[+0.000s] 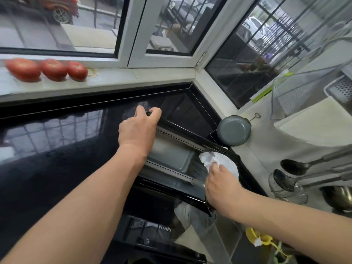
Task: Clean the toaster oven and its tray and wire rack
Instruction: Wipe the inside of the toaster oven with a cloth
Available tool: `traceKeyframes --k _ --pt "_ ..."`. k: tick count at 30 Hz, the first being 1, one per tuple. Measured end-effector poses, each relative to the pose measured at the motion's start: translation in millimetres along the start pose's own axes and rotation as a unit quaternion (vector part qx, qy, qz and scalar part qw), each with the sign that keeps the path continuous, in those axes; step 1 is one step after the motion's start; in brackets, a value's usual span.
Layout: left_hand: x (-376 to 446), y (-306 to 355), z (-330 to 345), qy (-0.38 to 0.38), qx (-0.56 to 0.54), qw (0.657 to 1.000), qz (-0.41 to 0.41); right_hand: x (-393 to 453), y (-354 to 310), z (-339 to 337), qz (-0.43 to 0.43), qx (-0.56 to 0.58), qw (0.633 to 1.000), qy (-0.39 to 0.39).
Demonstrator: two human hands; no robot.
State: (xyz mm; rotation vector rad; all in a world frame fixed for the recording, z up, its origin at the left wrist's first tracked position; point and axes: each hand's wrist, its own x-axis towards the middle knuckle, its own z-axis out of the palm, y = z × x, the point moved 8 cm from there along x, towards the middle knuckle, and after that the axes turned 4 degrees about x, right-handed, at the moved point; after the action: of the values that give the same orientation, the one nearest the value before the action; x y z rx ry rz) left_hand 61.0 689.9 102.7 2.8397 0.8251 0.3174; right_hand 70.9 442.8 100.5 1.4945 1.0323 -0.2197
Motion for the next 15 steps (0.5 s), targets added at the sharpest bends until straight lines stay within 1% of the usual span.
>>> traceKeyframes --k 4,7,9,11,13,15 --pt "1 1 -1 -0.003 -0.006 1.0 0.002 -4 -6 5 -0.064 -0.016 0.997 0.051" --pt "4 2 -3 -0.002 -0.009 1.0 0.006 8 -7 -1 -0.069 0.041 0.995 0.064" --pt "4 2 -2 -0.002 -0.009 1.0 0.007 18 -5 -3 -0.061 0.082 0.993 0.058" --pt "5 2 -2 0.001 -0.011 1.0 0.009 28 -5 -3 -0.062 0.095 0.992 0.053" --pt "5 2 -1 0.003 -0.015 1.0 0.009 43 -7 2 -0.059 0.105 0.992 0.025" --pt "4 1 0 0.004 -0.015 1.0 0.009 64 -9 6 -0.06 0.127 0.99 -0.023"
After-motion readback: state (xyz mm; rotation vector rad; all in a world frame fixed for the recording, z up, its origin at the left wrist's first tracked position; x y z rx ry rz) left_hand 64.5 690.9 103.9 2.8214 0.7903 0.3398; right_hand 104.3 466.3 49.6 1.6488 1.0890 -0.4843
